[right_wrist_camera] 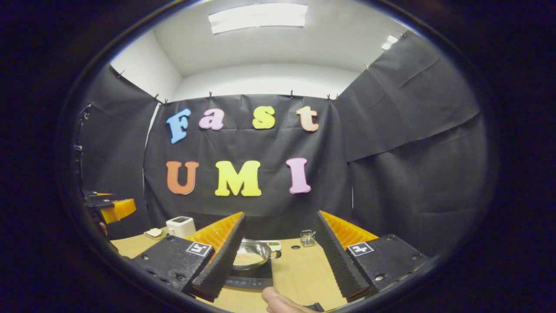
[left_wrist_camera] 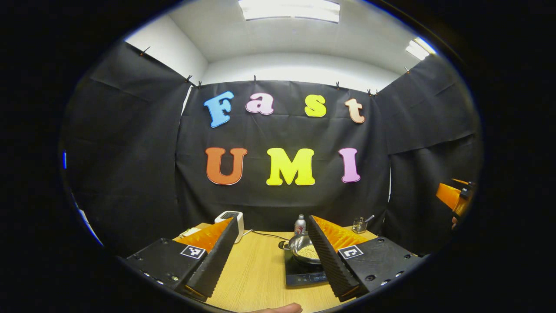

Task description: First push the handle of the pot to place it horizontally, then grasp the pot with both hands and set it on the induction cooktop.

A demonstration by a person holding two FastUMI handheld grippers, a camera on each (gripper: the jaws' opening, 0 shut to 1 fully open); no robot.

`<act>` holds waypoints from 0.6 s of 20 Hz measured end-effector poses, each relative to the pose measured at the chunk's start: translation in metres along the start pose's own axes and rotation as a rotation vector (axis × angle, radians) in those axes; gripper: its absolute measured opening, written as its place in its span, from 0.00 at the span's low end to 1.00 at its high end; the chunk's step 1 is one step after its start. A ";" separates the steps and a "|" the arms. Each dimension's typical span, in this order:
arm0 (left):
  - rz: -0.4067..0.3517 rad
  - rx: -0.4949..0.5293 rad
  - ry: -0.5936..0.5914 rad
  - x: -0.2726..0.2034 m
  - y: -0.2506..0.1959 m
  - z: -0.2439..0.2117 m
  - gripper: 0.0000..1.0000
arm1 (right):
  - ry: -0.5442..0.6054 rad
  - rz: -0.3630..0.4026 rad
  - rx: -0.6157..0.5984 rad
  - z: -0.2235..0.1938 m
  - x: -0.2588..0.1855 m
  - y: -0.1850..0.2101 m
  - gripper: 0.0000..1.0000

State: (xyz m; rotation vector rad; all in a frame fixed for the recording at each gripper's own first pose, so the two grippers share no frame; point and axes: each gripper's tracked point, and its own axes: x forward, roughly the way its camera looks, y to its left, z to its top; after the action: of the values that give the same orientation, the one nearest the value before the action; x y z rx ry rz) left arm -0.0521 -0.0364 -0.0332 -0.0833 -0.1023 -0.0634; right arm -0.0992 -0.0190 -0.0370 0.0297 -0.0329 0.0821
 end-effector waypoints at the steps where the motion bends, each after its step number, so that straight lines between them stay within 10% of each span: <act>1: -0.001 -0.004 0.000 0.000 0.000 0.000 0.95 | 0.005 -0.002 0.002 -0.002 0.001 -0.001 0.96; 12: 0.008 -0.007 0.006 0.002 0.003 -0.005 0.95 | 0.051 -0.021 0.032 -0.014 0.005 -0.005 0.96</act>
State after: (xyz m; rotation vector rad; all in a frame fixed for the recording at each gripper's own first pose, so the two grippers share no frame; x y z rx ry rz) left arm -0.0493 -0.0335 -0.0380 -0.0909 -0.0956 -0.0561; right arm -0.0933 -0.0229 -0.0514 0.0602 0.0197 0.0620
